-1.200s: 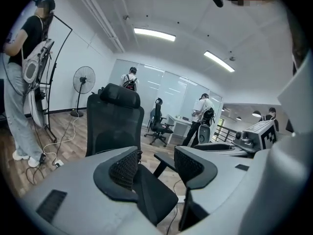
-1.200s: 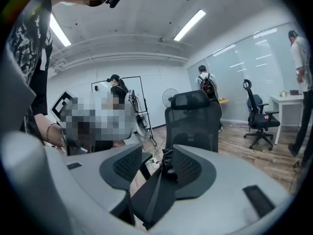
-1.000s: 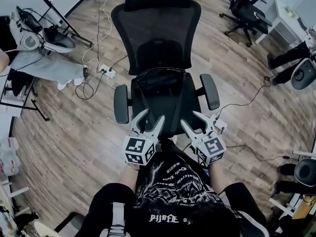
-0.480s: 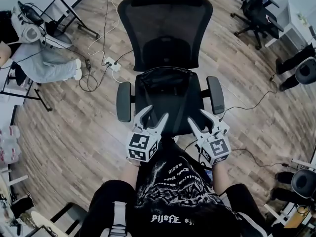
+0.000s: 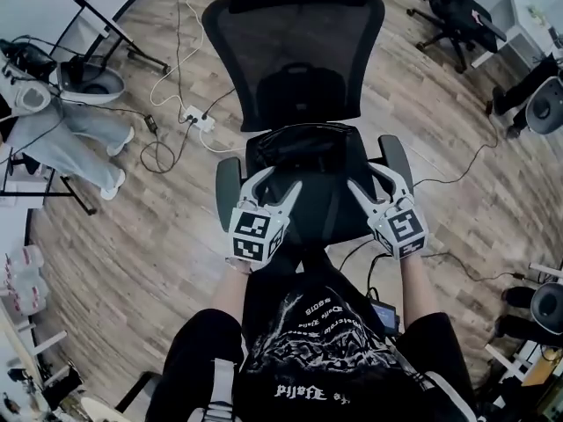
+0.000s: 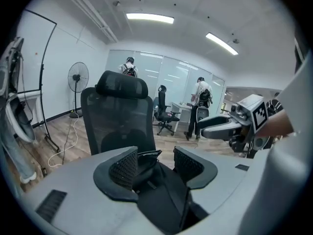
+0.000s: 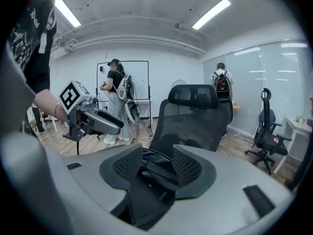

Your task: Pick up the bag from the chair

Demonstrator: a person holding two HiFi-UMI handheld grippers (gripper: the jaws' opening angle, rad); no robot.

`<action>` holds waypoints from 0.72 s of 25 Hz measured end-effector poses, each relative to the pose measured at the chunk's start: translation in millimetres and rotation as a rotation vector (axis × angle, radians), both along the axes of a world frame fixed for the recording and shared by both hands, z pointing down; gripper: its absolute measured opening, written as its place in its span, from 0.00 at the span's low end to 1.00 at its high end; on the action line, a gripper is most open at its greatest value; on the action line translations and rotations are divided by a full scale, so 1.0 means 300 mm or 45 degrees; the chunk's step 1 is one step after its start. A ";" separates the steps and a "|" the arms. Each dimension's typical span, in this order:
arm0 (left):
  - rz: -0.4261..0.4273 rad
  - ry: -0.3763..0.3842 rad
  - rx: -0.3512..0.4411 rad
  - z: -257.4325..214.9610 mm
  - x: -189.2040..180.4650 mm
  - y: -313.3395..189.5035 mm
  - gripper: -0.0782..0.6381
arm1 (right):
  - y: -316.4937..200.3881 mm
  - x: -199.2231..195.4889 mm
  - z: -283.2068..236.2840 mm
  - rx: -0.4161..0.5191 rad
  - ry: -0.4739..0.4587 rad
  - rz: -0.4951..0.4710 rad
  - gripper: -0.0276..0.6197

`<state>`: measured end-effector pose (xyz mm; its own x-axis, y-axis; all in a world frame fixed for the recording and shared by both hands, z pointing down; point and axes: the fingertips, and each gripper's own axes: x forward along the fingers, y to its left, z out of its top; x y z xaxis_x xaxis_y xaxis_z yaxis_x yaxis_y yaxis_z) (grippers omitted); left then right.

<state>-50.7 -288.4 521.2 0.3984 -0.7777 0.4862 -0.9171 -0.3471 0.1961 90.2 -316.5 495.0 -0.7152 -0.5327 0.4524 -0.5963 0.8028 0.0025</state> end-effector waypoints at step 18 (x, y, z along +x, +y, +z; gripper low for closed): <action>0.313 -0.291 -0.268 0.461 -0.149 -0.401 0.44 | -0.408 -0.138 0.422 -0.102 0.376 -0.227 0.36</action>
